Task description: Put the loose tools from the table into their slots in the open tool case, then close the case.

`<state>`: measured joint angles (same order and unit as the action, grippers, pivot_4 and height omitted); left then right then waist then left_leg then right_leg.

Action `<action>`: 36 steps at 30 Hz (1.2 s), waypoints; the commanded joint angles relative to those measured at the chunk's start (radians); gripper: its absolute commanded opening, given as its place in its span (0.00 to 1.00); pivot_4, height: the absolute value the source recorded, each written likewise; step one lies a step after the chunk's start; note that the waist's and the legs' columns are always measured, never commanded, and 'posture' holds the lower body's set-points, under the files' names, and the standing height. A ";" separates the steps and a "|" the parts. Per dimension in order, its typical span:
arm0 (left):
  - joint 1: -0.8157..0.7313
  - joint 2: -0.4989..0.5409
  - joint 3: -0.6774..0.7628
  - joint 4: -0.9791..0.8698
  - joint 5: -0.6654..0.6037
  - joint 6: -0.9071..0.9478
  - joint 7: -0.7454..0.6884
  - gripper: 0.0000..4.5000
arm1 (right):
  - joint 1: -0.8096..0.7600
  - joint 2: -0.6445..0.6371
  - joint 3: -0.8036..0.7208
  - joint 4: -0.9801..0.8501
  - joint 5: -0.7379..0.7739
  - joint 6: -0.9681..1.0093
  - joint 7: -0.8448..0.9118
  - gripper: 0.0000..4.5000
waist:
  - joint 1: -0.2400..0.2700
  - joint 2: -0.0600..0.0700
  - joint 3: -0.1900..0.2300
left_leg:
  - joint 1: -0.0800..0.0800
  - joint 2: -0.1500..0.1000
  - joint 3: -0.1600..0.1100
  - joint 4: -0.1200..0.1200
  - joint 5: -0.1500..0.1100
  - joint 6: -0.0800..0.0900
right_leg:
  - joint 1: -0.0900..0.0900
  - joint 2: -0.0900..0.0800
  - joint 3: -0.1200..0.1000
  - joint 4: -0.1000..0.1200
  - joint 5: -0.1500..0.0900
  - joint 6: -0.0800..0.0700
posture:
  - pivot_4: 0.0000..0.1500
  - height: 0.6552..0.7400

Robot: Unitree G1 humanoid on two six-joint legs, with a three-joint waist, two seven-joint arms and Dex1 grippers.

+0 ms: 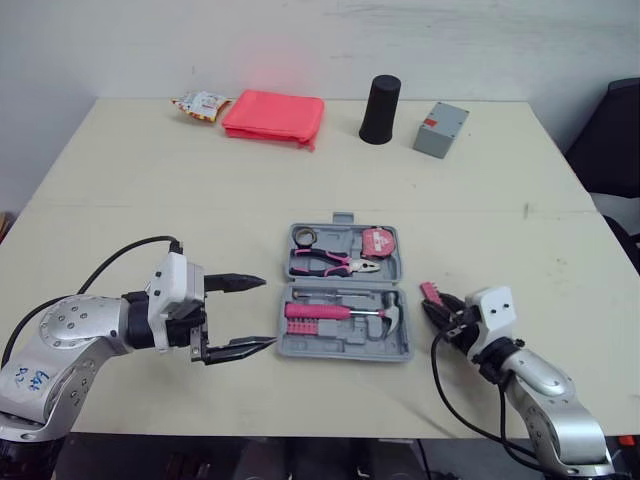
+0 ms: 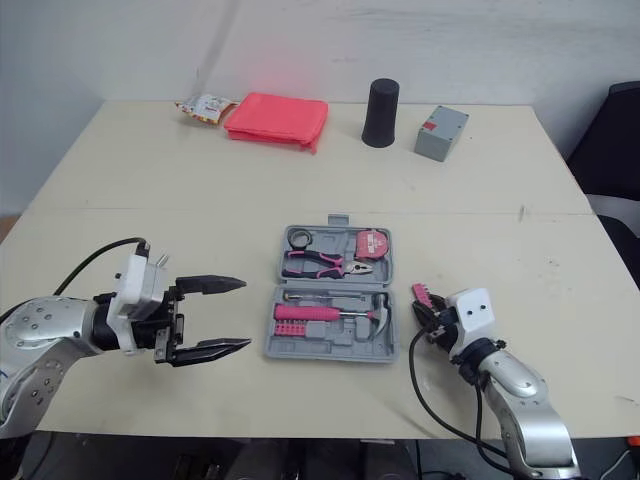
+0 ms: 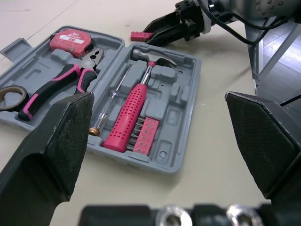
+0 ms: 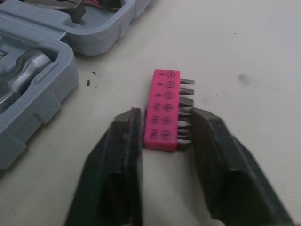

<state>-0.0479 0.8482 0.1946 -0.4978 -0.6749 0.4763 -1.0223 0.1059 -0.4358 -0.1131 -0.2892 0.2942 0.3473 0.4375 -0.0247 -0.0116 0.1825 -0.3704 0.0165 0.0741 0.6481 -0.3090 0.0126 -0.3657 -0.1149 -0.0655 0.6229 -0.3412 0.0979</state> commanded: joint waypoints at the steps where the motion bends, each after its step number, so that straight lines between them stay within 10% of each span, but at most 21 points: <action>1: -0.011 0.014 -0.002 -0.004 0.018 -0.033 -0.030 1.00 | 0.020 0.002 -0.018 0.022 -0.025 0.007 -0.026 0.18 | 0.000 0.000 0.000 | 0.000 0.000 0.000 0.000 0.000 0.000 | 0.000 0.000 0.000 0.000 0.000 0.000 | 1.00 1.00; 7: -0.015 -0.007 -0.023 0.003 0.042 -0.067 -0.038 1.00 | 0.001 -0.022 -0.065 0.011 -0.037 -0.045 -0.031 0.18 | 0.000 0.000 0.000 | 0.000 0.000 0.000 0.000 0.000 0.000 | 0.000 0.000 0.000 -0.001 0.000 0.000 | 1.00 1.00; 13: -0.034 -0.037 -0.044 0.022 0.070 -0.140 -0.064 1.00 | -0.162 -0.268 -0.094 0.016 0.071 -0.158 0.327 0.18 | -0.004 0.004 0.003 | -0.001 -0.001 0.003 0.000 0.000 0.002 | -0.002 0.000 0.002 -0.001 0.001 0.001 | 1.00 1.00; 22: -0.019 -0.028 -0.084 0.036 0.109 -0.162 -0.099 1.00 | -0.423 -0.560 0.165 -0.092 0.213 0.195 0.733 0.18 | -0.002 0.004 0.003 | -0.001 0.002 0.003 0.002 -0.002 0.006 | -0.001 0.001 0.001 -0.001 0.000 0.001 | 1.00 1.00; 36: 0.067 -0.014 -0.064 -0.023 0.111 -0.142 -0.053 1.00 | -0.656 -0.451 0.500 -0.079 0.022 0.302 0.735 0.18 | -0.003 0.004 0.003 | -0.005 0.002 0.001 0.002 -0.001 0.002 | -0.005 0.000 0.000 -0.002 0.000 0.001 | 1.00 1.00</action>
<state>0.0139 0.8273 0.1104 -0.4842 -0.5568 0.3360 -1.0807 -0.5330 -0.8870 0.3924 -0.3721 0.3395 0.6565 1.1748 -0.0273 -0.0078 0.1858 -0.3751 0.0180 0.0755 0.6505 -0.3096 0.0148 -0.3703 -0.1150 -0.0651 0.6214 -0.3407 0.0987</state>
